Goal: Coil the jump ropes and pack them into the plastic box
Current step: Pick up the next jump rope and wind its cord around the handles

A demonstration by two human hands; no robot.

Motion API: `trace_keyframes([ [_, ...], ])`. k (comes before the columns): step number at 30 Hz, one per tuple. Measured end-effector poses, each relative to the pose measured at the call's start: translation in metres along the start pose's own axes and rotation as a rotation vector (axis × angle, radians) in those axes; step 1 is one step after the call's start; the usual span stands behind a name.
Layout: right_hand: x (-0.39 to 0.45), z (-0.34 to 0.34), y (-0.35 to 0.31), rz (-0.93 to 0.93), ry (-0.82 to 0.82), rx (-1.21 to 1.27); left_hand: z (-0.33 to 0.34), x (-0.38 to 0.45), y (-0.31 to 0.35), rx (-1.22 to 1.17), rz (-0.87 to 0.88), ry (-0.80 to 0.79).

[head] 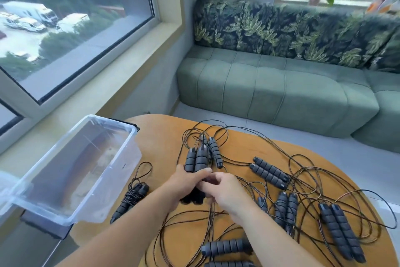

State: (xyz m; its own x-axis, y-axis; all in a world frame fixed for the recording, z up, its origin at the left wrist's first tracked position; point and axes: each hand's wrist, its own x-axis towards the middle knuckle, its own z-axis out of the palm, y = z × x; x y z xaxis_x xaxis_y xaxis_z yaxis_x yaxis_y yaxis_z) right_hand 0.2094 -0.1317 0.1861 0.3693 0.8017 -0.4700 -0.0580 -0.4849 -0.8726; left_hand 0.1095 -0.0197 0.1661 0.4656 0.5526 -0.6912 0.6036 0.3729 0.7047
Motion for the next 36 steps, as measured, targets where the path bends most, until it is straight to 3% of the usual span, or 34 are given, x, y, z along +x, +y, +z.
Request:
trace_keyframes([
  [7,-0.003,-0.008,-0.022,0.012,-0.086,0.209,-0.013,-0.019,0.03,0.024,0.166,-0.16],
  [12,-0.004,-0.012,-0.035,-0.015,-0.075,0.242,-0.007,-0.027,0.05,0.115,0.222,0.033],
  [16,-0.015,-0.028,-0.05,-0.006,-0.228,0.218,-0.011,-0.03,0.06,0.177,0.231,0.072],
  [17,-0.017,-0.035,-0.054,-0.004,-0.193,0.11,-0.013,-0.032,0.061,0.215,0.236,0.047],
  [19,-0.015,-0.051,-0.059,-0.062,0.106,-0.12,-0.02,-0.036,0.06,0.291,0.254,-0.027],
  [21,-0.008,-0.063,-0.063,-0.188,0.441,-0.143,-0.028,-0.042,0.061,0.373,0.295,-0.104],
  [22,-0.003,-0.064,-0.064,-0.237,0.485,-0.084,-0.031,-0.047,0.063,0.399,0.316,-0.133],
  [27,0.011,-0.04,-0.059,-0.191,0.335,0.009,-0.043,-0.068,0.068,0.411,0.339,-0.236],
  [30,0.007,-0.025,-0.056,-0.101,0.368,0.167,-0.048,-0.073,0.064,0.331,0.326,-0.273],
  [36,0.011,-0.011,-0.043,-0.171,0.395,0.142,-0.057,-0.076,0.059,0.023,0.238,-0.251],
])
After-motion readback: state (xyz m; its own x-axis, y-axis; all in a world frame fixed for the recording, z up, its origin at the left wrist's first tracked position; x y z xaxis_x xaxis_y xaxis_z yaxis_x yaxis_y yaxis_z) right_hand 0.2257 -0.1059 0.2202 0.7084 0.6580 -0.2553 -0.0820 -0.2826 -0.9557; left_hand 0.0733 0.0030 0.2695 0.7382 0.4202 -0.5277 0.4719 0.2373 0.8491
